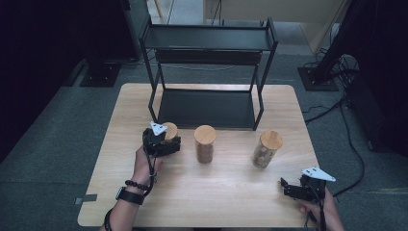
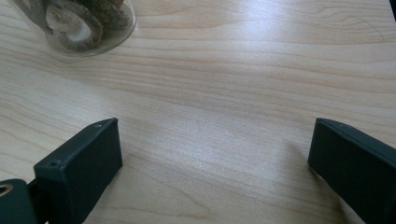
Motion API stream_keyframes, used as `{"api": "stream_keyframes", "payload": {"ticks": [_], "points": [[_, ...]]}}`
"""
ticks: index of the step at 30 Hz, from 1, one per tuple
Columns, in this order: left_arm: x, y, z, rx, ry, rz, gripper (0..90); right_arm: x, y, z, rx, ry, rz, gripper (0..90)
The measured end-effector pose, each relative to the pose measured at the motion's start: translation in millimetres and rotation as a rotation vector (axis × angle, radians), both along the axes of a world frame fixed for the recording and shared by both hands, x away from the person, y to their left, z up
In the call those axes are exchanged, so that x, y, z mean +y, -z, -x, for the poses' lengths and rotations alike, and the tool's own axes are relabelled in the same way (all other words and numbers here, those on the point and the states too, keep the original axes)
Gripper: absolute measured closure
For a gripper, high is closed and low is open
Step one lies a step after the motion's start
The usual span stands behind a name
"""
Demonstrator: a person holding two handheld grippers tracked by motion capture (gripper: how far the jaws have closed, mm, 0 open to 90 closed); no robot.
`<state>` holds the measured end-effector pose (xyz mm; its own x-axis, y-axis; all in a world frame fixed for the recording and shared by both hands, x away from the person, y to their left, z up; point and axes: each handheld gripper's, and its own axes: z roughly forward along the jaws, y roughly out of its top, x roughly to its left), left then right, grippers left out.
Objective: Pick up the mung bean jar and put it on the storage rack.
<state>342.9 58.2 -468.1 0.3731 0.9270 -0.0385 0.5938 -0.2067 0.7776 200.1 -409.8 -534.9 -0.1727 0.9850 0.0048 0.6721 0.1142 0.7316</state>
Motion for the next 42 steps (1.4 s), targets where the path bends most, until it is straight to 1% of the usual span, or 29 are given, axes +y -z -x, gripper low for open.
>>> {"api": "stream_keyframes", "payload": {"ticks": [4,7,12,14,18,20,28,39,42], "points": [[-3.3,0.5,-3.8,0.004,0.003,-0.001,25.6,0.4,-0.1,0.3,-0.001,-0.003,0.004,2.4],[-6.0,1.4,-9.4,0.011,0.001,-0.006,25.6,0.3,-0.1,0.2,0.000,-0.003,0.001,2.3],[-8.2,0.9,-15.8,0.009,-0.003,-0.004,25.6,0.3,-0.1,0.3,-0.001,-0.006,0.003,2.4],[-9.9,0.9,-21.3,0.011,-0.007,-0.007,25.6,0.3,-0.1,0.2,0.000,-0.006,0.002,2.4],[-11.9,2.4,-27.0,0.019,-0.013,-0.004,25.6,0.3,-0.1,0.2,0.000,-0.008,0.002,2.4],[-15.0,4.2,-31.4,0.022,-0.016,-0.015,25.6,0.3,-0.1,0.2,0.000,-0.008,0.002,2.4],[-19.0,8.4,-41.0,0.028,-0.029,-0.016,25.6,0.3,-0.1,0.2,0.000,-0.013,0.003,2.5],[-21.4,3.8,-53.7,0.020,-0.039,-0.021,25.6,0.0,0.1,-0.2,0.004,-0.020,-0.004,2.5],[-22.0,3.4,-59.9,0.022,-0.043,-0.025,25.6,-0.1,0.1,-0.2,0.003,-0.021,-0.004,2.5]]}}
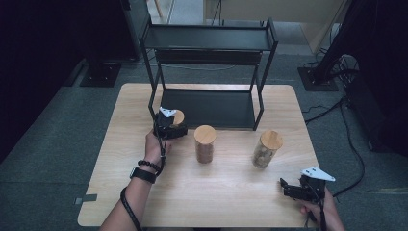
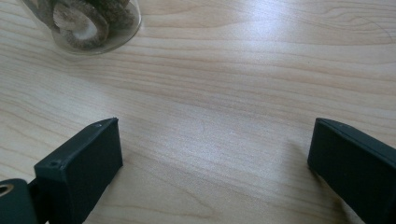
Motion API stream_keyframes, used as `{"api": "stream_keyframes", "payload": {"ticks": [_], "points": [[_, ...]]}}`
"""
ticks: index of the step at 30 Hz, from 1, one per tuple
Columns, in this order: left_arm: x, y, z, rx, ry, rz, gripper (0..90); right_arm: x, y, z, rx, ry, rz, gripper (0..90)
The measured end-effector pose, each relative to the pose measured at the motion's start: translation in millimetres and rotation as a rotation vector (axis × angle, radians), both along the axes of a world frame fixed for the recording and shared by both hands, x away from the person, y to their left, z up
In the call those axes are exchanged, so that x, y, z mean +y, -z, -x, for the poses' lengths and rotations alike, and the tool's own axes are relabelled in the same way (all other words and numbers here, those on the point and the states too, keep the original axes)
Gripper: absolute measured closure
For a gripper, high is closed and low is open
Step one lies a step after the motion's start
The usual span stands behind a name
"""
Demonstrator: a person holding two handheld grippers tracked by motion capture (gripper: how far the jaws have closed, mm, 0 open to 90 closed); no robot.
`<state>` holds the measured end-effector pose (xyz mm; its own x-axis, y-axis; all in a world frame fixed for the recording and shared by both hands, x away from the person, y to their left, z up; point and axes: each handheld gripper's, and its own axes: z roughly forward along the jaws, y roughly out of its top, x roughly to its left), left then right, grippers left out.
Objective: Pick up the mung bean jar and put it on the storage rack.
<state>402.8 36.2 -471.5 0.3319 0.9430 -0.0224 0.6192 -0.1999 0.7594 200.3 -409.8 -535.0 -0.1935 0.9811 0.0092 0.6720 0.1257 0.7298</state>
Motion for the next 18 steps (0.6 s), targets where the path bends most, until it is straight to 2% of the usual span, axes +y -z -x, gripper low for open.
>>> {"api": "stream_keyframes", "payload": {"ticks": [18], "points": [[-2.9,-3.1,-29.3,-0.010,-0.021,-0.019,25.6,0.0,0.1,-0.2,0.004,-0.009,-0.006,2.5]]}}
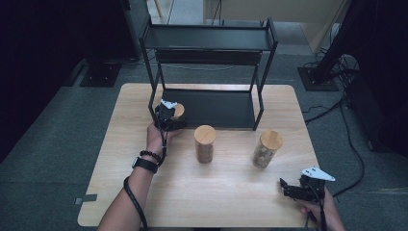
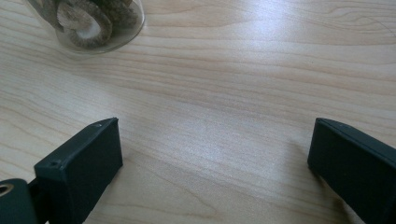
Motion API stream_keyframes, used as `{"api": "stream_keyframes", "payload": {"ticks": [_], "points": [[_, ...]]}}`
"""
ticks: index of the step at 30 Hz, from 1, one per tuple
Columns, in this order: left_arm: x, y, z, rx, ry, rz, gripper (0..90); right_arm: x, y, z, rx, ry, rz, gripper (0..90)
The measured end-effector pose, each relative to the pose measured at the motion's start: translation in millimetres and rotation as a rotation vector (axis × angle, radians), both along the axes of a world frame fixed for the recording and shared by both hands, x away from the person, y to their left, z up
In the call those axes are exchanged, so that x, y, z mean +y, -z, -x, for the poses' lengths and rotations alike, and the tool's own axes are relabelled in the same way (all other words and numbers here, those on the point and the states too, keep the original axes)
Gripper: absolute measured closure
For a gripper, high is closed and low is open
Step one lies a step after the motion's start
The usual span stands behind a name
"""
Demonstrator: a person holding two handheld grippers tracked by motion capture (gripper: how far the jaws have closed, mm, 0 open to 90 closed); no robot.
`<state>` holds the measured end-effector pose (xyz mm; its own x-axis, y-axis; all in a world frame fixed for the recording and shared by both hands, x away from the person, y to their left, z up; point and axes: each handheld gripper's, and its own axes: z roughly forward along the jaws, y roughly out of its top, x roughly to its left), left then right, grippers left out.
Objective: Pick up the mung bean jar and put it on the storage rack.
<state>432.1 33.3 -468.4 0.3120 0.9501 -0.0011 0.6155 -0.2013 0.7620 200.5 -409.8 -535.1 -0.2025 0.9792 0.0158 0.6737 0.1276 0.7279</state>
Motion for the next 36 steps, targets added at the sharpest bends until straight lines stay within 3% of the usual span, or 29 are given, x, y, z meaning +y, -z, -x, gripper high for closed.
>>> {"api": "stream_keyframes", "payload": {"ticks": [22,36], "points": [[-10.3,8.8,-29.5,0.001,-0.032,-0.014,25.6,0.7,0.0,0.2,-0.001,-0.017,0.002,2.5],[-7.8,16.6,-36.7,0.011,-0.053,0.000,25.6,1.0,0.0,0.1,-0.001,-0.026,0.001,2.5]]}}
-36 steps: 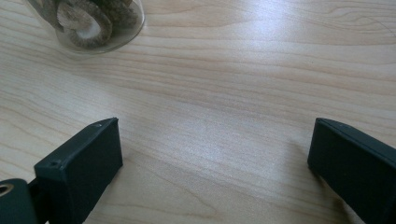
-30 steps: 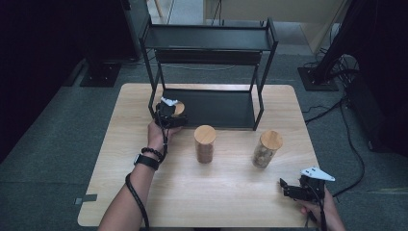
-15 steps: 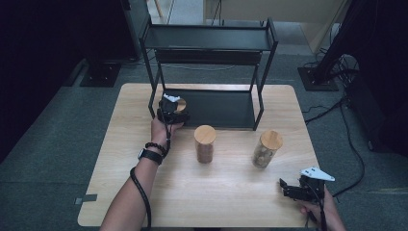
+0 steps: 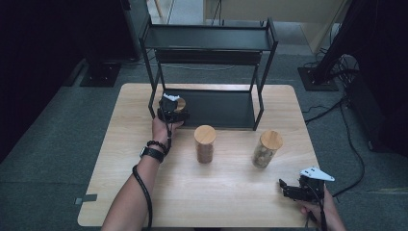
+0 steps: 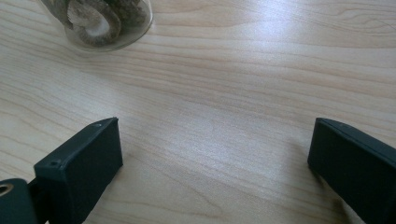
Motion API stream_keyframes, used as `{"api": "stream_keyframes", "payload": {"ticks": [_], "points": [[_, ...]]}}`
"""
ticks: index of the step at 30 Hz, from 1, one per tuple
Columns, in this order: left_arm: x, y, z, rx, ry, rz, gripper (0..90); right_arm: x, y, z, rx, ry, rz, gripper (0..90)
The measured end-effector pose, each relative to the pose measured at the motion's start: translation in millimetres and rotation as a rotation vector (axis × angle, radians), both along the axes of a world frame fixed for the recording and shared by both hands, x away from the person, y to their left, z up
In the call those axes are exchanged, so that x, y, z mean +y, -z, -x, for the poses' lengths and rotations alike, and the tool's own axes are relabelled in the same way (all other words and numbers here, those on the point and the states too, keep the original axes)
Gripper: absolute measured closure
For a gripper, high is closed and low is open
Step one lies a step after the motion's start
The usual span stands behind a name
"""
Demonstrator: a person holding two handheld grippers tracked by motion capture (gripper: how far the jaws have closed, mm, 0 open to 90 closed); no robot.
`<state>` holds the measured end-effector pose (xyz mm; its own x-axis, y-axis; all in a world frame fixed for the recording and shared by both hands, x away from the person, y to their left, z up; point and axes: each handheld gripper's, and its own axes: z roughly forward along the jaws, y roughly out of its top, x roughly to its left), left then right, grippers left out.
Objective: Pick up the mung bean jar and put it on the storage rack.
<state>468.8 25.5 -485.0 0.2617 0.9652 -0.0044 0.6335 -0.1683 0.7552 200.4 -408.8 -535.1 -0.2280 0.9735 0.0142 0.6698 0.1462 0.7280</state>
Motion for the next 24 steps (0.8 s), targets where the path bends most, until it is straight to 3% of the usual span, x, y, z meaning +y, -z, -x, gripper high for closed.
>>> {"api": "stream_keyframes", "payload": {"ticks": [4,9,15,18,20,24], "points": [[0.9,-0.3,1.0,0.013,0.022,0.014,25.5,0.2,-0.1,0.1,0.000,-0.001,0.000,2.4],[0.6,-1.5,5.2,-0.001,0.025,0.023,22.0,1.0,-0.1,0.6,-0.003,-0.012,0.007,2.4],[0.8,-3.4,14.5,-0.007,0.026,0.016,20.3,1.5,-0.2,0.8,-0.005,-0.016,0.009,2.4],[0.6,-3.1,18.8,-0.008,0.042,0.011,12.5,1.7,-0.2,0.8,-0.004,-0.024,0.008,2.4],[1.4,-3.0,23.3,-0.008,0.042,-0.008,12.4,1.4,-0.2,0.6,-0.002,-0.024,0.006,2.3],[7.8,-5.3,30.7,-0.002,0.035,0.044,10.5,2.0,-0.2,0.9,-0.004,-0.023,0.010,2.1]]}}
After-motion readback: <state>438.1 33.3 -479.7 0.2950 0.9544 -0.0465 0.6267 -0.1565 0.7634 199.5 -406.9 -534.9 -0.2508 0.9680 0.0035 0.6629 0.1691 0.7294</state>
